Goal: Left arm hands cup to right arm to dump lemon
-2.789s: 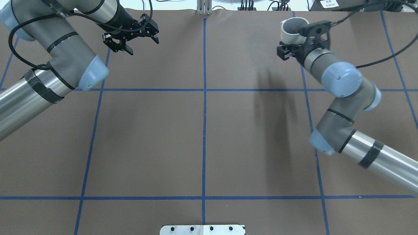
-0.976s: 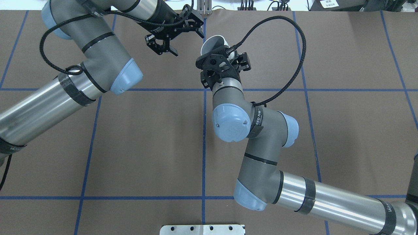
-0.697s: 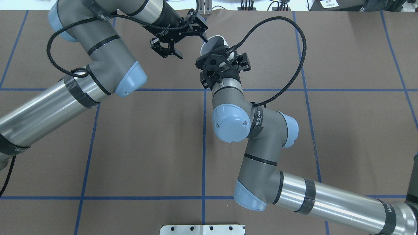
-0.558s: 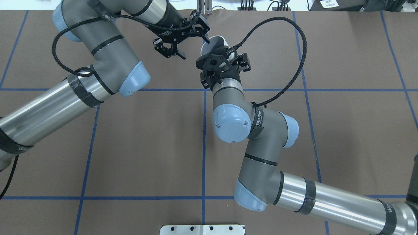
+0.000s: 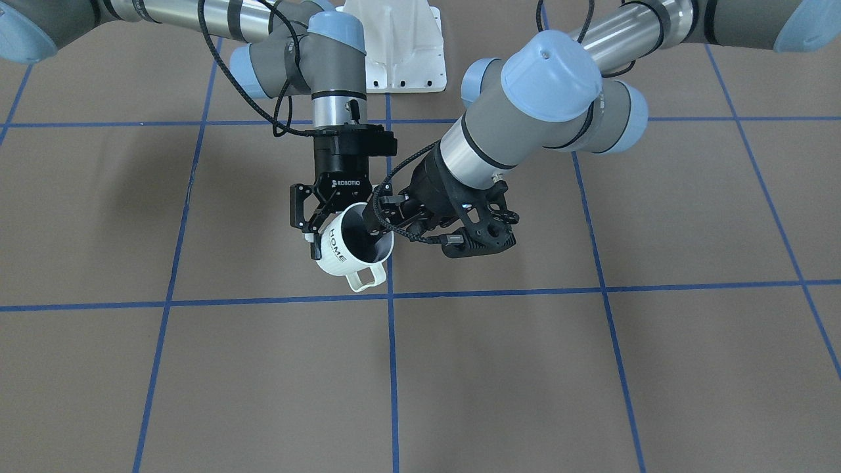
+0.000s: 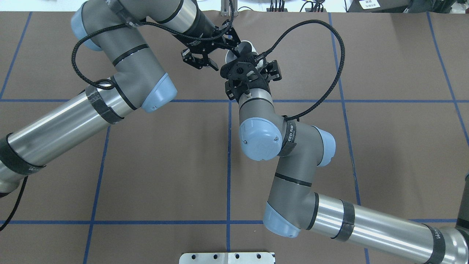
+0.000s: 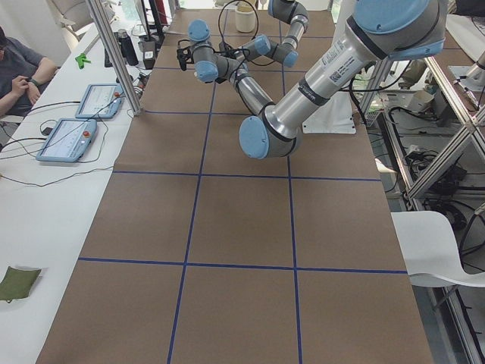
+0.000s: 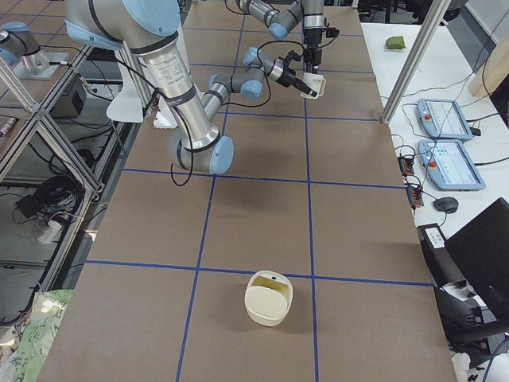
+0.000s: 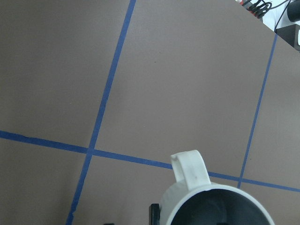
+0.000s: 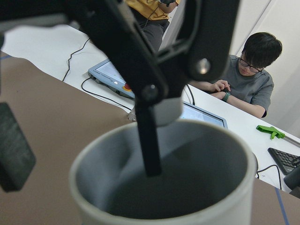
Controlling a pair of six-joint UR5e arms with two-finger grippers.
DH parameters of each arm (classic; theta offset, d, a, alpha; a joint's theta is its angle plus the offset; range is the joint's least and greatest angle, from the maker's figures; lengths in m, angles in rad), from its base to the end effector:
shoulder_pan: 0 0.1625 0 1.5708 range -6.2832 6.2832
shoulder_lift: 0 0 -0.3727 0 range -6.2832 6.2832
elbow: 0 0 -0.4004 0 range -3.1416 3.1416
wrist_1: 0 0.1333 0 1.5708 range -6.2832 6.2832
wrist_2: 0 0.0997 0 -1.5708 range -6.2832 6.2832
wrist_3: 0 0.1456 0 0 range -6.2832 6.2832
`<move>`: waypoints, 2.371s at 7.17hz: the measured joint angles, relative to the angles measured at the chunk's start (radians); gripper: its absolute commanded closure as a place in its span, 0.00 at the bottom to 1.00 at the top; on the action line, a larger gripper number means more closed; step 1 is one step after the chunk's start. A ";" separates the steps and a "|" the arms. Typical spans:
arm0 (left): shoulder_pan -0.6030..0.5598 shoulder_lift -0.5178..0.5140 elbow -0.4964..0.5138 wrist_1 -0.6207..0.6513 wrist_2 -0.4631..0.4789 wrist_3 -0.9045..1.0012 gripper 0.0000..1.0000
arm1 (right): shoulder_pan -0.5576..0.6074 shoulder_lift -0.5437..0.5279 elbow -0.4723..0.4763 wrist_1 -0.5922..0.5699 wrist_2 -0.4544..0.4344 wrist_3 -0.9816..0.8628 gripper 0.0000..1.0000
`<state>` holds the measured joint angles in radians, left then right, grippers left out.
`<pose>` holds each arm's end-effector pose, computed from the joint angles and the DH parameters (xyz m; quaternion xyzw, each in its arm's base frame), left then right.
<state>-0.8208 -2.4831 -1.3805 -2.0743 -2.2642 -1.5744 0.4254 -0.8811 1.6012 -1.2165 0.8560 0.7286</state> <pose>0.4711 -0.5648 0.0700 -0.0402 0.6068 -0.1292 0.7832 -0.5271 -0.4899 0.1507 0.5261 -0.2083 0.0086 0.8245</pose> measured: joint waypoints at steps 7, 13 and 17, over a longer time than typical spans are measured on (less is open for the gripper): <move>0.012 -0.004 0.019 0.000 0.000 -0.009 1.00 | -0.003 0.000 0.002 0.000 0.001 -0.001 0.00; -0.027 -0.024 0.022 -0.005 -0.004 -0.053 1.00 | -0.010 -0.011 0.004 0.000 0.003 -0.010 0.00; -0.170 -0.025 0.091 0.002 -0.008 -0.043 1.00 | -0.009 -0.010 0.012 0.004 0.007 -0.008 0.00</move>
<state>-0.9910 -2.5082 -1.2890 -2.0723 -2.2721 -1.6179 0.4167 -0.8914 1.6135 -1.2124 0.8628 0.7204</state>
